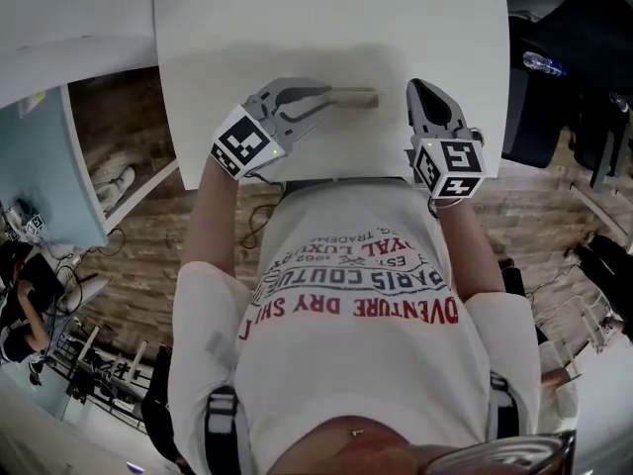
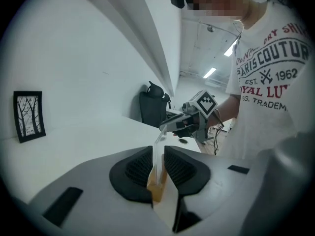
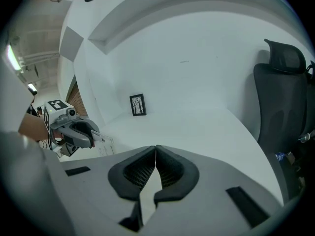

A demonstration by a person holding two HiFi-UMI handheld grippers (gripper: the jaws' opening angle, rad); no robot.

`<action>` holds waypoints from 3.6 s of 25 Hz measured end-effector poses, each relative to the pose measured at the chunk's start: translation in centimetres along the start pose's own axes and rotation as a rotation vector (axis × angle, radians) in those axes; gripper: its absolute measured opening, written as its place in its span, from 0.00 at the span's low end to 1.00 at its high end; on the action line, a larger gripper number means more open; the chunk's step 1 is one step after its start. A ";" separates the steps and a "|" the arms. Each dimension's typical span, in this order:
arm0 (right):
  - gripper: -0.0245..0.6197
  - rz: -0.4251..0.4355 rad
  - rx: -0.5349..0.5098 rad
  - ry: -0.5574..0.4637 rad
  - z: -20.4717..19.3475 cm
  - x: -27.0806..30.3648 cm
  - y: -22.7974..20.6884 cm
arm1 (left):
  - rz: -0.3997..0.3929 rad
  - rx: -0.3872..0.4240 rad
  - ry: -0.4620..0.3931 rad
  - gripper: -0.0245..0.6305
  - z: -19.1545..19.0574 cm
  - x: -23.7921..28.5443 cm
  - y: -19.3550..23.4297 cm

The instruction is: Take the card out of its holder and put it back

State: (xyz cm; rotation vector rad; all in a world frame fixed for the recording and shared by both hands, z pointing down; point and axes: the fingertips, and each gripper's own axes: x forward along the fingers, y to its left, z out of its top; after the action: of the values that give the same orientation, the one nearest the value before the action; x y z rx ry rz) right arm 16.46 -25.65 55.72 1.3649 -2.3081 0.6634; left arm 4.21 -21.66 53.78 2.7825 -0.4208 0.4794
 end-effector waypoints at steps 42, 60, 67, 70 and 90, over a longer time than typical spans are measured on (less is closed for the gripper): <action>0.08 -0.086 0.013 -0.069 1.2 -2.7 1.1 | -0.222 0.176 -0.081 0.09 5.4 -2.4 -1.7; 0.08 -0.066 0.027 -0.197 5.3 -4.2 2.8 | 0.291 0.108 -0.291 0.09 11.2 -7.9 0.5; 0.08 -0.046 0.012 -0.236 7.2 -4.7 4.0 | 0.596 -0.009 -0.388 0.09 11.5 -11.1 2.3; 0.08 -0.033 0.000 -0.254 8.0 -4.7 4.7 | 0.686 -0.037 -0.421 0.09 11.2 -11.7 2.3; 0.08 -0.042 -0.046 -0.282 9.4 -5.3 4.9 | 0.855 -0.138 -0.379 0.09 10.0 -11.5 2.7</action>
State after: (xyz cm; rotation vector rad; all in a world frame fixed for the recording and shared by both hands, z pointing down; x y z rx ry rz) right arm 13.81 -25.25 44.18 1.5667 -2.4827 0.4242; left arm -4.24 -24.74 41.19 2.4281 -1.6714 0.0621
